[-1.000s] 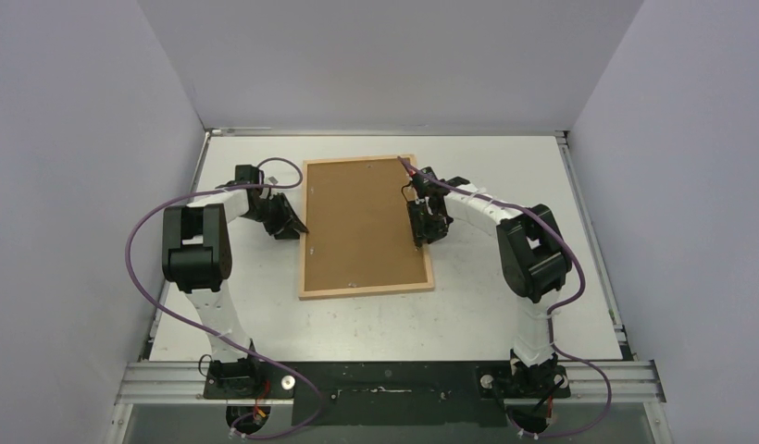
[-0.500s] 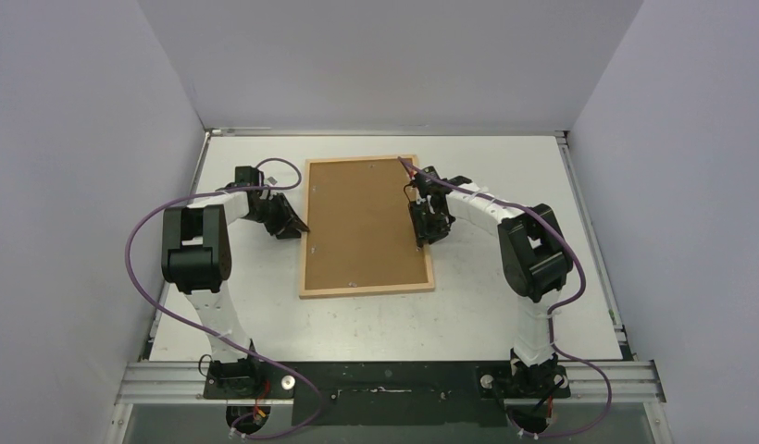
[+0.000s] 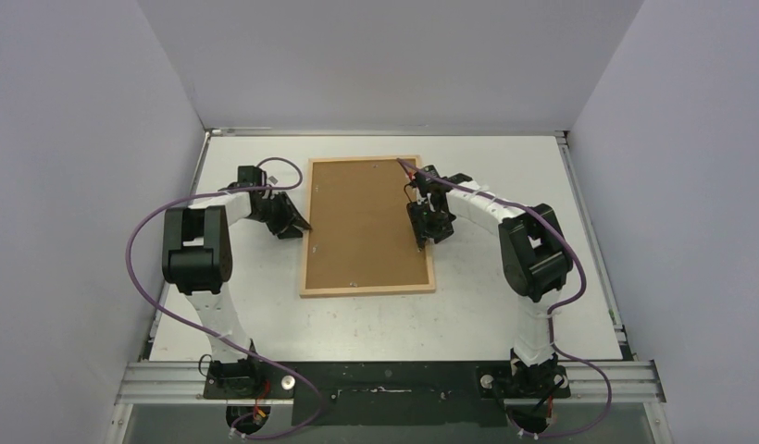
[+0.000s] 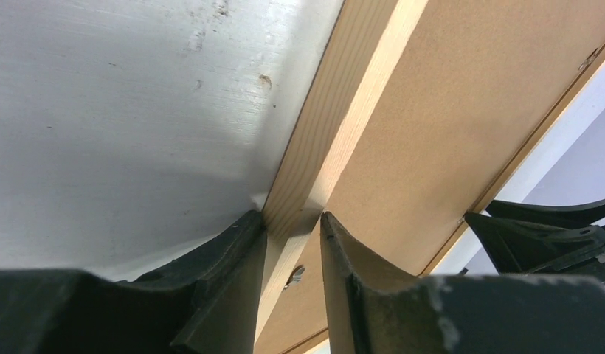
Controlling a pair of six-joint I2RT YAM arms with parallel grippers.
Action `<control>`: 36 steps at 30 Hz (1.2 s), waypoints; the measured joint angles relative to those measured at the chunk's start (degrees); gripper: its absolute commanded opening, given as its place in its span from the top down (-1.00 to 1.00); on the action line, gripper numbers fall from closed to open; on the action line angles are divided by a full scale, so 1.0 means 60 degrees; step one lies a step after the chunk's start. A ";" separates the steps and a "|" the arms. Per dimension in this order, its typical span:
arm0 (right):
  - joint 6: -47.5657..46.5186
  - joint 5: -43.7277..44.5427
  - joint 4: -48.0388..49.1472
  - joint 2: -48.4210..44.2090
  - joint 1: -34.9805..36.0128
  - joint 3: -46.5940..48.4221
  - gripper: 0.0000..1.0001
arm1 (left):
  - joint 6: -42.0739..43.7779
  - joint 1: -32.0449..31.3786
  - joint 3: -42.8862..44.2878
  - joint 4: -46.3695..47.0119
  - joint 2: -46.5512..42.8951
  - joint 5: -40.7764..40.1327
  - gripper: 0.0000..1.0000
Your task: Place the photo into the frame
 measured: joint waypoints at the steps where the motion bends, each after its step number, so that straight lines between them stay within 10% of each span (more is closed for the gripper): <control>1: 0.0055 0.0109 -0.0084 0.0000 0.0000 0.0033 0.02 | -0.0025 -0.0033 0.0004 -0.0004 -0.0022 -0.0058 0.21; 12: 0.1810 0.0452 0.0120 -0.0138 0.0182 -0.0040 -0.08 | 0.0219 -0.0160 -0.0146 -0.0131 -0.0710 -0.0423 -0.42; 36: 0.4211 0.1297 0.0976 -0.1144 0.0189 -0.1064 0.09 | 0.0018 -0.1031 -0.3552 -0.0044 -0.3279 -0.0393 -0.16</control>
